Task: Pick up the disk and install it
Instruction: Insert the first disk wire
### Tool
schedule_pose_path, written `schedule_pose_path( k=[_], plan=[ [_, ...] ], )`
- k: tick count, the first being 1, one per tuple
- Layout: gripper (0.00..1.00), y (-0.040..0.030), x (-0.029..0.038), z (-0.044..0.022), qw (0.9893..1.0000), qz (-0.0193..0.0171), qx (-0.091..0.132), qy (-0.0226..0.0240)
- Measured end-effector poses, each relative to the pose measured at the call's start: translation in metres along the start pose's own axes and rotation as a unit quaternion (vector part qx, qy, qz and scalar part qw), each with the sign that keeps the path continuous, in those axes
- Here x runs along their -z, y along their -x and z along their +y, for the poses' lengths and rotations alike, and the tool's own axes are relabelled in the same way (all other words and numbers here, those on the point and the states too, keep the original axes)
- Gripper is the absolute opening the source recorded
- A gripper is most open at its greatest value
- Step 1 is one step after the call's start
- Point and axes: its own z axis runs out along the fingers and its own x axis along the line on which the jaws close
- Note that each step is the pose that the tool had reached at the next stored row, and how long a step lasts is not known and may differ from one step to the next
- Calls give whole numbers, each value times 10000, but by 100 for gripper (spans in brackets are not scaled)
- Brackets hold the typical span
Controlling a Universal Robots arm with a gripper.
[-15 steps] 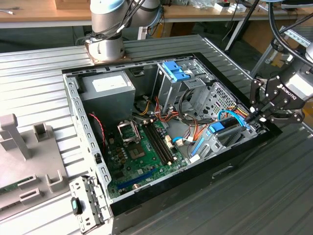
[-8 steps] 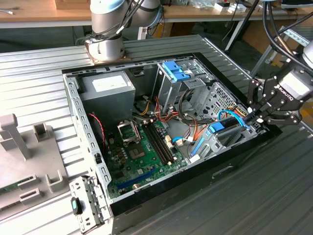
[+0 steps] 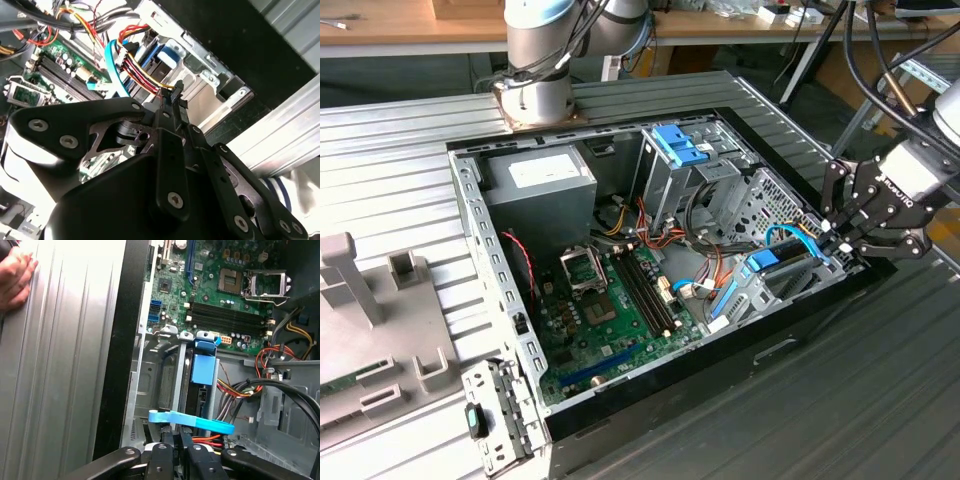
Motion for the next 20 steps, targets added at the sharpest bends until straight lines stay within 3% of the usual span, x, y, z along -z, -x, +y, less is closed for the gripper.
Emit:
schedule_pose_path(
  k=[5,7,10,15,16,17,18,19,20],
  plan=[
    [17,0,-1,0,10000,-1,-3,24],
    [17,58,-8,-7,10000,22,-26,24],
    [17,66,-9,-8,9993,-5,-364,-19],
    [17,69,-9,-8,9992,-4,-388,-22],
    [17,82,-13,-10,9992,20,-391,-20],
    [17,115,-14,-13,9992,101,-398,-14],
    [17,139,-18,-15,9991,141,-402,-11],
    [17,170,-23,0,9990,177,-405,-8],
    [17,174,-24,4,9990,179,-405,-8]
  ],
)
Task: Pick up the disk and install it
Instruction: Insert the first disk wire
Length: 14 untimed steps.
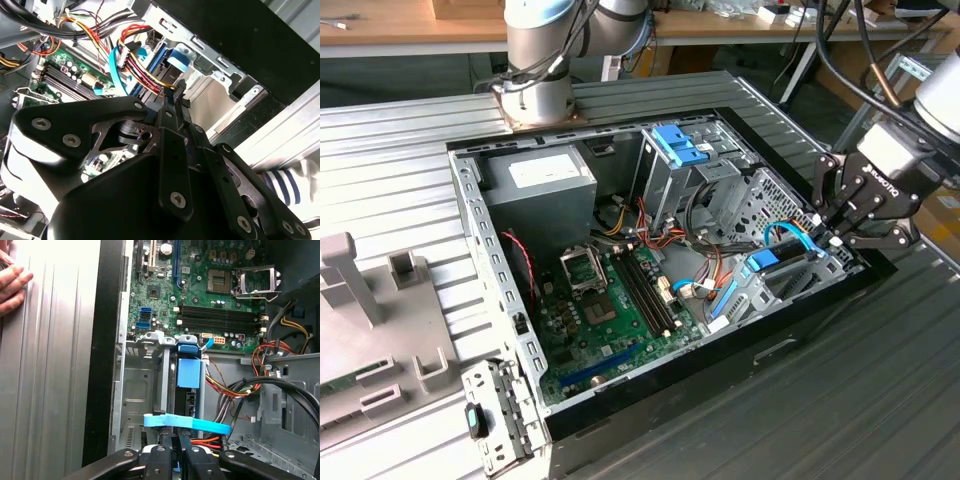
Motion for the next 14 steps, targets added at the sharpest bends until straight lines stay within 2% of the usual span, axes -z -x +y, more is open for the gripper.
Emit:
schedule_pose_path(
  k=[3,4,7,9,12,13,14],
  plan=[
    [17,0,1,2,10000,1,-4,1],
    [17,1,0,16,10000,-5,-77,-5],
    [17,34,-14,134,9998,-16,-191,-15],
    [17,125,-23,138,9998,-16,-190,-15],
    [17,135,-23,129,9998,-13,-192,-15],
    [17,135,-25,121,9998,8,-197,36],
    [17,134,-24,119,9998,13,-200,60]
  ],
)
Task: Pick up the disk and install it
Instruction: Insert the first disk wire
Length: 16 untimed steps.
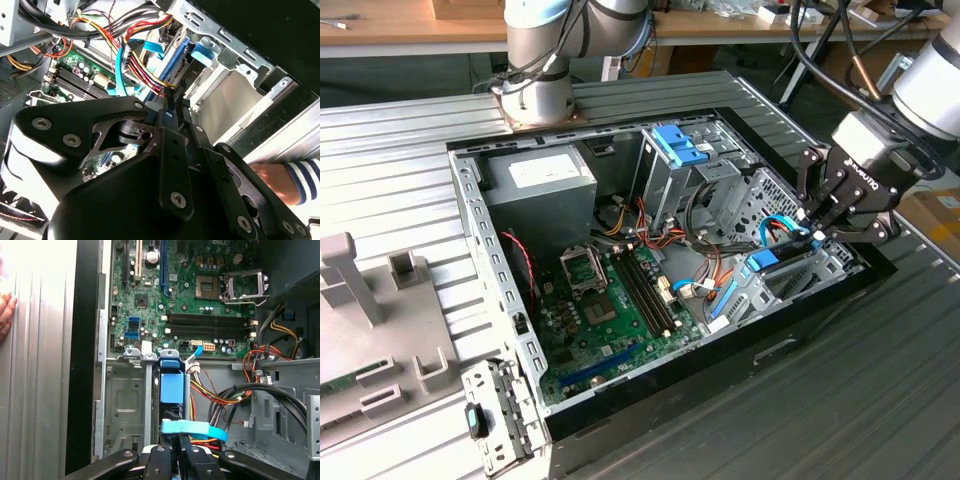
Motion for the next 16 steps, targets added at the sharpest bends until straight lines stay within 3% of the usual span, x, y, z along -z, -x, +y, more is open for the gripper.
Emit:
schedule_pose_path(
  k=[3,7,10,11,12,13,15,16],
  plan=[
    [17,0,-1,0,10000,0,-2,20],
    [17,35,-6,-24,9999,78,-63,37],
    [17,37,-5,-30,9999,91,-68,44],
    [17,82,-9,-31,9998,156,-74,43],
    [17,137,-14,-31,9996,267,-86,42],
    [17,139,-15,-31,9995,294,-90,42],
    [17,154,-17,-39,9991,413,-119,40],
    [17,154,-17,-41,9990,414,-156,39]
  ],
)
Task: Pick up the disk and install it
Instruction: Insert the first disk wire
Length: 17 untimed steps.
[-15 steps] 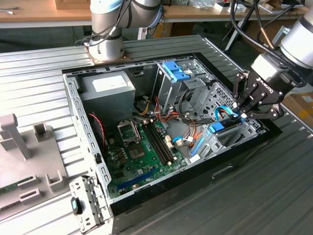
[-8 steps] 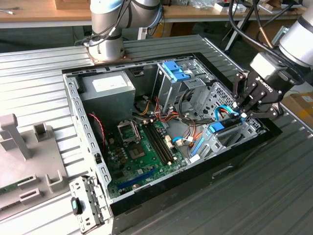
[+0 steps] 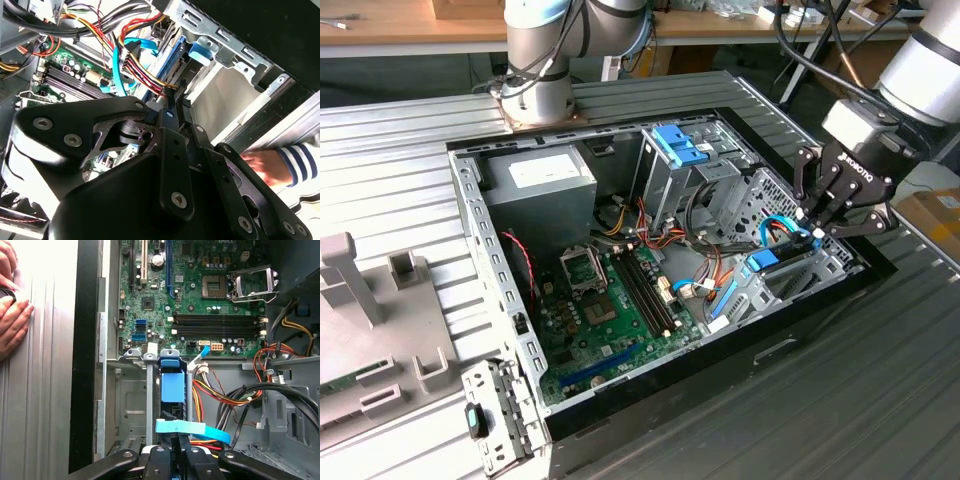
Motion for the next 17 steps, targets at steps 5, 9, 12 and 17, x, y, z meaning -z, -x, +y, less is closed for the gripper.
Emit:
schedule_pose_path(
  k=[5,9,12,17],
  plan=[
    [17,13,-5,-4,9999,-18,-171,1],
    [17,53,-5,-76,9998,-2,-175,42],
    [17,55,-16,-104,9998,11,-177,57],
    [17,57,-37,-106,9998,11,-177,57]
  ],
)
